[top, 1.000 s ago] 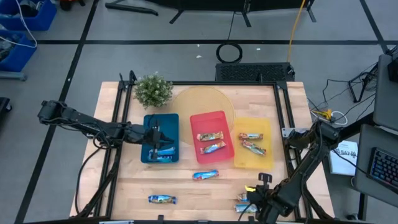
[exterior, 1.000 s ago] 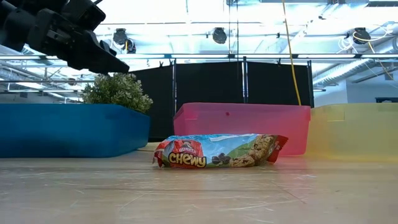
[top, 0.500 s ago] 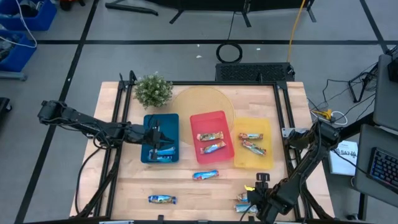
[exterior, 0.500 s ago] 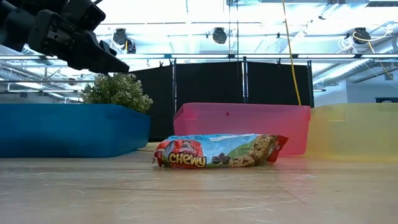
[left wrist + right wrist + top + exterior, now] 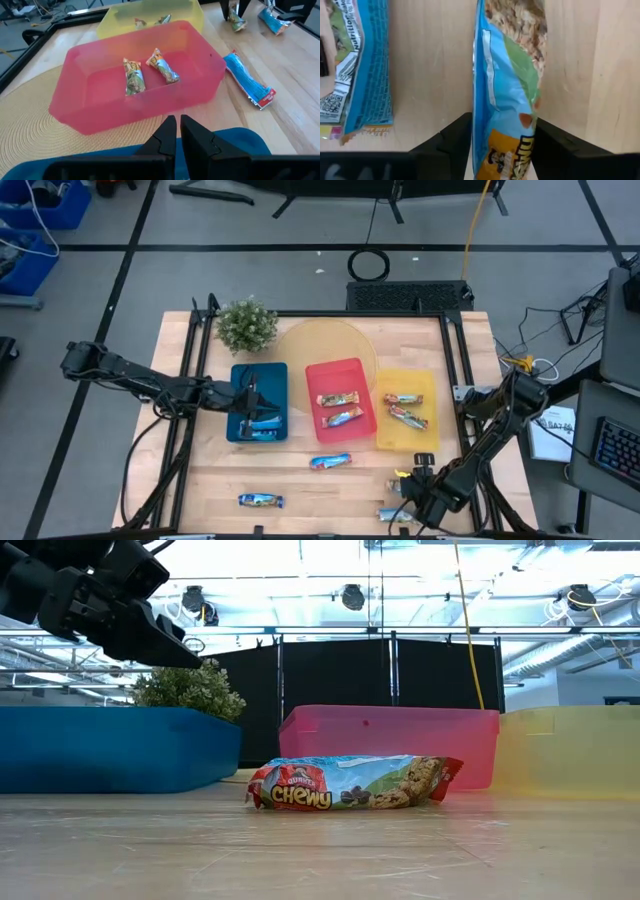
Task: Pick and place Granola Bars by type
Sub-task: Put the yellow granola bar into the red bin
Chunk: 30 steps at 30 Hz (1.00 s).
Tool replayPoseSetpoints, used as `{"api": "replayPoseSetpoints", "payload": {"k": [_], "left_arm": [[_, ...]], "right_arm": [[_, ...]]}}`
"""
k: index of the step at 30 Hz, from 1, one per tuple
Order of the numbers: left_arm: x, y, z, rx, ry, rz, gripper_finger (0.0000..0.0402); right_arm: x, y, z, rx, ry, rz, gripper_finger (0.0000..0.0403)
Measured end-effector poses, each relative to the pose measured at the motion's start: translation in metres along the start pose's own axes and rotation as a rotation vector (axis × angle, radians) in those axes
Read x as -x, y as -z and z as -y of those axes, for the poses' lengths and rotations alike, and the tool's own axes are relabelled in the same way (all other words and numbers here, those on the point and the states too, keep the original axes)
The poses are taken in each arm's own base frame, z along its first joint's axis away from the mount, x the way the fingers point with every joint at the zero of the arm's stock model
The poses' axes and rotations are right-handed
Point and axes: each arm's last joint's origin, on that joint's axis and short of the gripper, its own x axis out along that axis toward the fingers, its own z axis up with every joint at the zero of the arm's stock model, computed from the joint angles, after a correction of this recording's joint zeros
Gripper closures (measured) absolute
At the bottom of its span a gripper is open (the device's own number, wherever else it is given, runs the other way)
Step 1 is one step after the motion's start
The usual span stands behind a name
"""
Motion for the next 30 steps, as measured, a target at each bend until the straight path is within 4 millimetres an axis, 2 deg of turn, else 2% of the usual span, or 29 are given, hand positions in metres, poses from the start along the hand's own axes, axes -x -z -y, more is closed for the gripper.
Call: {"api": "replayPoseSetpoints", "payload": {"k": [5,10,13,18,23,27,30], "left_arm": [[0.000,0.000,0.000,0.020,0.000,-0.004,0.0369],[0.000,0.001,0.000,0.020,0.000,-0.007,0.0369],[0.000,0.001,0.000,0.020,0.000,-0.008,0.0369],[0.000,0.001,0.000,0.036,0.000,-0.008,0.0369],[0.000,0.001,0.000,0.046,0.000,-0.007,0.0369],[0.000,0.000,0.000,0.039,-0.001,-0.005,0.0369],[0.000,0.000,0.000,0.016,-0.001,-0.004,0.0369]], "right_arm": [[0.000,-0.002,0.000,-0.030,-0.005,0.033,0.0257],[0.007,-0.008,0.005,-0.078,-0.025,0.053,0.0330],[0.018,-0.012,0.009,-0.053,-0.058,0.088,0.0377],[0.041,-0.024,0.018,0.000,-0.137,0.168,0.0376],[0.073,-0.051,0.042,0.112,-0.140,0.354,0.0370],[0.111,-0.090,0.075,0.217,-0.090,0.550,0.0384],[0.131,-0.115,0.105,0.285,-0.021,0.622,0.0385]]}}
